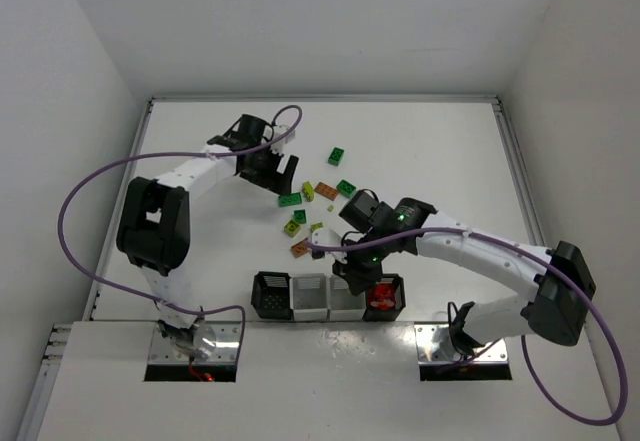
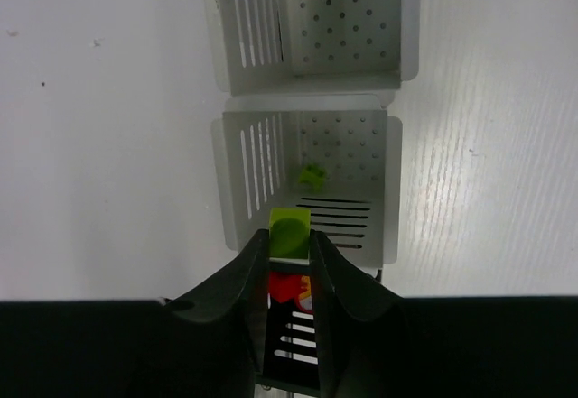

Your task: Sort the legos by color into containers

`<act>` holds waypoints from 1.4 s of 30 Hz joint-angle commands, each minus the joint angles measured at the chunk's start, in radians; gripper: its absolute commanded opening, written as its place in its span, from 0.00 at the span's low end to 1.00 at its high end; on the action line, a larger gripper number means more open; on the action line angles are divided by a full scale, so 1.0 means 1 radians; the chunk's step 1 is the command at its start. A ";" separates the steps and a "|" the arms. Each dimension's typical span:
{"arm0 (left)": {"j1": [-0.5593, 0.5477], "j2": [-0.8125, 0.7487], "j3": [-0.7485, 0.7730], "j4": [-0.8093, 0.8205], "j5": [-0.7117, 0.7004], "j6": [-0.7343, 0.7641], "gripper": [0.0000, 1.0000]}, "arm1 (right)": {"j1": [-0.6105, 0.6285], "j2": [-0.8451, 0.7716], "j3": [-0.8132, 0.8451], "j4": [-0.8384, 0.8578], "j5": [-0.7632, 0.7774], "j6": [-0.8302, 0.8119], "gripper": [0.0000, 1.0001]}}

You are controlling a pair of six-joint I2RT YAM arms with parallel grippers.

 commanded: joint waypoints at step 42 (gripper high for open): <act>-0.201 0.329 0.307 -0.002 -0.116 -0.072 0.69 | -0.286 -0.088 0.048 0.114 0.076 0.117 0.47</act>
